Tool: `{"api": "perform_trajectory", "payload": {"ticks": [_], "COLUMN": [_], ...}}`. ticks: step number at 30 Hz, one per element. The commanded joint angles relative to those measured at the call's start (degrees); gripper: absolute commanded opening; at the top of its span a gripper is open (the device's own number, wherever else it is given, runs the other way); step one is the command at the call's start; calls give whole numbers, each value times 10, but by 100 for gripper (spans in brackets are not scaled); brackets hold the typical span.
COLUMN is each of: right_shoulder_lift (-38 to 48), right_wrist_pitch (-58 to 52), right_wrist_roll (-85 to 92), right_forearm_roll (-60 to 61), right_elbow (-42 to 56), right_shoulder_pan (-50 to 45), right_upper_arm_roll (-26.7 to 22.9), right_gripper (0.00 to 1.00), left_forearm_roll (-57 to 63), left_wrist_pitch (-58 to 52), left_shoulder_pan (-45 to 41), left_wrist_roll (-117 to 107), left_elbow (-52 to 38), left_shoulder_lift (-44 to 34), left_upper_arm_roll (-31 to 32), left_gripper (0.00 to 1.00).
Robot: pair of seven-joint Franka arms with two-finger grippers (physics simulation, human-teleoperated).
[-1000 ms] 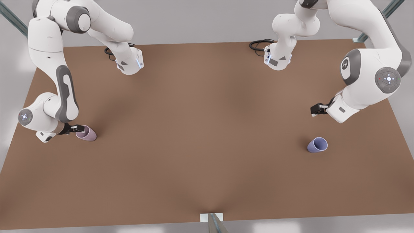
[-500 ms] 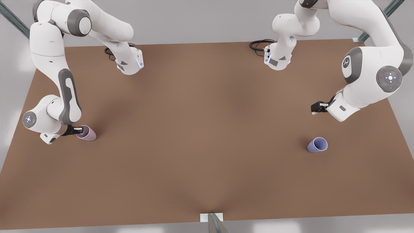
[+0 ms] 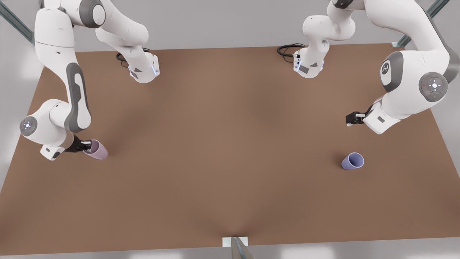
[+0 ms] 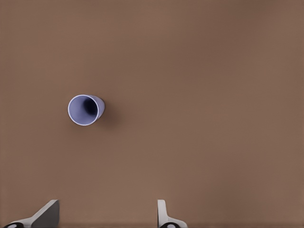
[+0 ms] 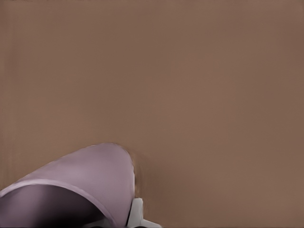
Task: Stack the cups, with the pink cup at the bottom and the purple cup at the top
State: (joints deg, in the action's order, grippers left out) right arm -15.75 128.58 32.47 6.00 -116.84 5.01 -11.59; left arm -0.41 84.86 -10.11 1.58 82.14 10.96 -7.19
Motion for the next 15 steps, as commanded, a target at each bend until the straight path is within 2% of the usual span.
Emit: {"api": "perform_trajectory", "payload": {"ticks": [1,7,12,15], "right_shoulder_lift": [5,6,5,3], "right_wrist_pitch": [-36,-47,-47,-47], "right_wrist_roll": [4,-80,-271,-376], "right_forearm_roll": [-3,0,13,12], "right_elbow": [0,6,23,40], "right_shoulder_pan": [-18,-112,-226,-243], "right_upper_arm_roll": [0,1,9,59], "right_gripper": [21,21,21,21], "left_forearm_roll": [1,1,1,1], "left_wrist_pitch": [-2,-2,-2,-2], "left_shoulder_pan": [0,0,0,0], "left_wrist_roll": [2,2,2,2], "left_elbow": [0,-1,-1,-1], "left_shoulder_lift": [0,-1,-1,-1], "left_upper_arm_roll": [0,-1,-1,-1], "left_gripper": [100,100,100,100]}}
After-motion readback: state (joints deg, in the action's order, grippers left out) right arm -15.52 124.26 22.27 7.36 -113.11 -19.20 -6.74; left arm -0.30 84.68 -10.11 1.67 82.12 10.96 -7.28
